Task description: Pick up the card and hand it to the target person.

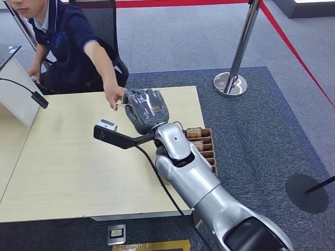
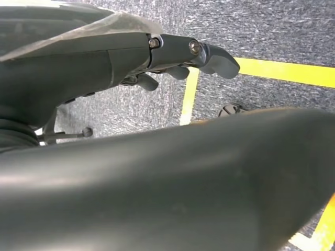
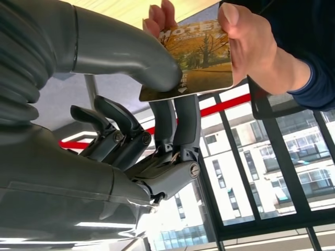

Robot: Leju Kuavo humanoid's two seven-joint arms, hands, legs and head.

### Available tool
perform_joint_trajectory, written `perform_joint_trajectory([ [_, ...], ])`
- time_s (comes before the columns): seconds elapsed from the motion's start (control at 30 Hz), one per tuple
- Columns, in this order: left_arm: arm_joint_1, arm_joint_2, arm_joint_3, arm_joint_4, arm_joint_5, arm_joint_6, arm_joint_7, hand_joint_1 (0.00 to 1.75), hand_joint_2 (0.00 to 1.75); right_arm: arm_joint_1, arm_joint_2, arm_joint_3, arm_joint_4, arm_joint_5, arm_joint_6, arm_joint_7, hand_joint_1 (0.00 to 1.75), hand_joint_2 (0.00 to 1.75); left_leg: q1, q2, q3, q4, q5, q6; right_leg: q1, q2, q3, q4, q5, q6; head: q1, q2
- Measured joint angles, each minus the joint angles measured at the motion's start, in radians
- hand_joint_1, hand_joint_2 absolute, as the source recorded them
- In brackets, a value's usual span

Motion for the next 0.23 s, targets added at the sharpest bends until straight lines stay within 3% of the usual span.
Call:
perform_joint_trajectory([
  [0.03, 0.0, 0.0, -0.001, 0.0, -0.002, 0.0, 0.002, 0.0, 0.0, 0.0, 0.0, 0.0, 0.001, 0.001, 0.001, 0.001, 1.63, 1.75, 0.0, 0.0, 0.0, 0.0, 0.0, 0.0, 0.0, 0.0, 0.0, 0.0, 0.0, 0.0, 0.0, 0.0],
  [0.13, 0.0, 0.0, -0.002, 0.0, -0.006, 0.001, 0.007, 0.0, 0.0, 0.002, 0.0, -0.003, 0.0, -0.002, 0.002, 0.0, 0.32, 1.75, 0.0, 0.0, 0.0, 0.0, 0.0, 0.0, 0.0, 0.0, 0.0, 0.0, 0.0, 0.0, 0.0, 0.0],
  [0.17, 0.0, 0.0, -0.002, 0.0, -0.006, 0.002, 0.008, 0.0, 0.0, 0.005, 0.0, -0.007, -0.004, -0.007, 0.002, -0.001, 0.0, 1.75, 0.0, 0.0, 0.0, 0.0, 0.0, 0.0, 0.0, 0.0, 0.0, 0.0, 0.0, 0.0, 0.0, 0.0],
  [0.23, 0.0, 0.0, -0.002, 0.0, -0.006, 0.005, 0.009, 0.0, 0.0, 0.011, 0.0, -0.015, -0.014, -0.018, 0.002, -0.004, 0.0, 1.75, 0.0, 0.0, 0.0, 0.0, 0.0, 0.0, 0.0, 0.0, 0.0, 0.0, 0.0, 0.0, 0.0, 0.0],
])
